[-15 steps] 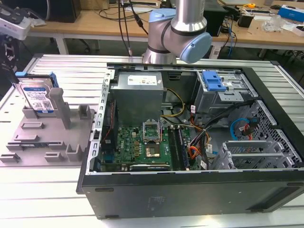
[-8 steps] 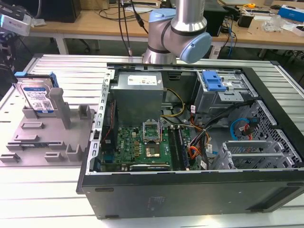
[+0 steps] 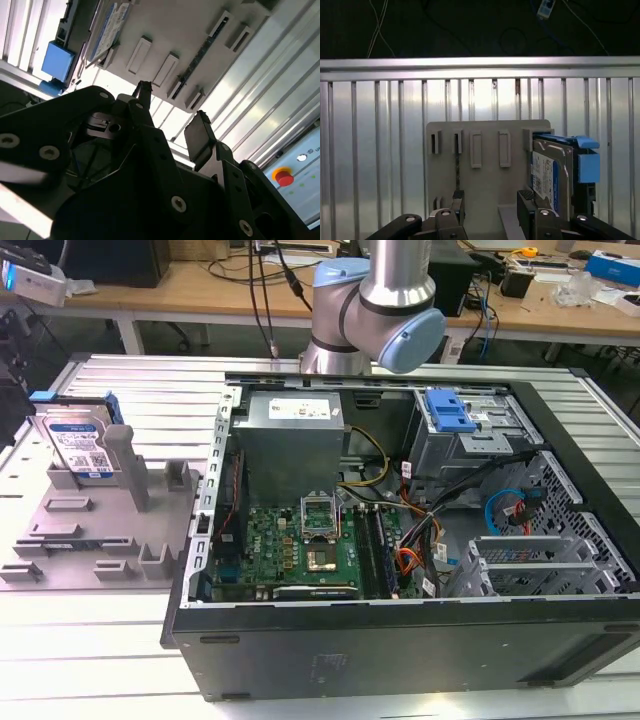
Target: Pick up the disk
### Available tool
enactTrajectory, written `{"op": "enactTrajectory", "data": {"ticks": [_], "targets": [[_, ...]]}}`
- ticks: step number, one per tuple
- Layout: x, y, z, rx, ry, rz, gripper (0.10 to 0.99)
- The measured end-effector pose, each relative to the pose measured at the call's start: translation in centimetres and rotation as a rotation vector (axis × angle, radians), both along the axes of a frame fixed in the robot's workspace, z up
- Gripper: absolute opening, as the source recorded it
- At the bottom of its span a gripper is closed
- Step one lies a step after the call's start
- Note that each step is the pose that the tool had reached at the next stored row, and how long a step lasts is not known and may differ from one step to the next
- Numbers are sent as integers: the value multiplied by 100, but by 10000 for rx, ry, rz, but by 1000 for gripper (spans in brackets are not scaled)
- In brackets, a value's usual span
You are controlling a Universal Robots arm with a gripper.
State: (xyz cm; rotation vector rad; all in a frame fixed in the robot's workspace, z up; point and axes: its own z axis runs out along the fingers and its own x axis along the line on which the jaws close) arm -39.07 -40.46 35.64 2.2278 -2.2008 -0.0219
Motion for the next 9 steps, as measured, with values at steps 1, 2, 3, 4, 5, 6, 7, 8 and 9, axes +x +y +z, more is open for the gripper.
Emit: {"op": "enactTrajectory", "data": {"ticks": [1, 2, 3, 4, 5, 6, 7, 8, 9], "targets": [[1, 0, 0, 0, -2, 109, 541], [0, 0, 0, 0, -1, 115, 541], [0, 0, 0, 0, -1, 116, 541], [0, 2, 0, 0, -2, 115, 541], [-1, 31, 0, -1, -2, 103, 541], [-1, 49, 0, -1, -1, 96, 541], [-5, 86, 0, -1, -1, 89, 541], [-11, 119, -1, 0, -2, 87, 541], [-25, 174, -1, -1, -2, 85, 541]]}}
